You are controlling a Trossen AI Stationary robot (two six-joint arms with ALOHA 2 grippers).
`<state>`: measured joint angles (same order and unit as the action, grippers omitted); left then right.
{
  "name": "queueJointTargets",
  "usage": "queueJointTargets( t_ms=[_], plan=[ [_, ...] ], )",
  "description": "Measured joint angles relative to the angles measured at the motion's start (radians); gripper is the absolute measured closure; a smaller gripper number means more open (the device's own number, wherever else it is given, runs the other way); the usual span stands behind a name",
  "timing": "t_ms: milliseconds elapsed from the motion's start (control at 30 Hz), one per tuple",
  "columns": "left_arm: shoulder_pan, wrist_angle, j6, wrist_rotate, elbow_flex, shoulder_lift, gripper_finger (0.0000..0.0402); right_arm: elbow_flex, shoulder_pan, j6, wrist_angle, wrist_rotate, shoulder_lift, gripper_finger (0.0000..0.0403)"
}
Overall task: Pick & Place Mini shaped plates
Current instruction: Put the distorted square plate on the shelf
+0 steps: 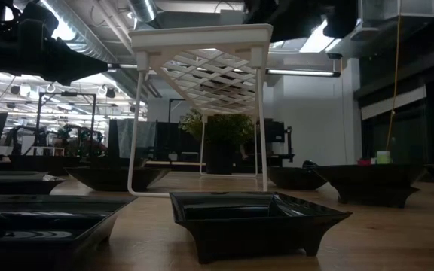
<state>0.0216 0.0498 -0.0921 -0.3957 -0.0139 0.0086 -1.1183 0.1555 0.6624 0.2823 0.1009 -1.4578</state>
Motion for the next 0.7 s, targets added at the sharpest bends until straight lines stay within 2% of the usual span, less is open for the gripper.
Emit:
queueJointTargets(
  t_ms=[300,467,700],
  plan=[
    [0.0,0.0,0.0,0.0,0.0,0.0,0.0349,0.0,-0.003,-0.119,0.168,-0.001,0.067,0.0246],
    [0.0,0.0,0.0,0.0,0.0,0.0,0.0347,0.0,-0.009,-0.194,0.257,-0.054,0.099,0.0246],
    [0.0,0.0,0.0,0.0,0.0,0.0,0.0349,0.0,-0.018,-0.271,0.364,-0.061,0.139,0.0246]
  ],
)
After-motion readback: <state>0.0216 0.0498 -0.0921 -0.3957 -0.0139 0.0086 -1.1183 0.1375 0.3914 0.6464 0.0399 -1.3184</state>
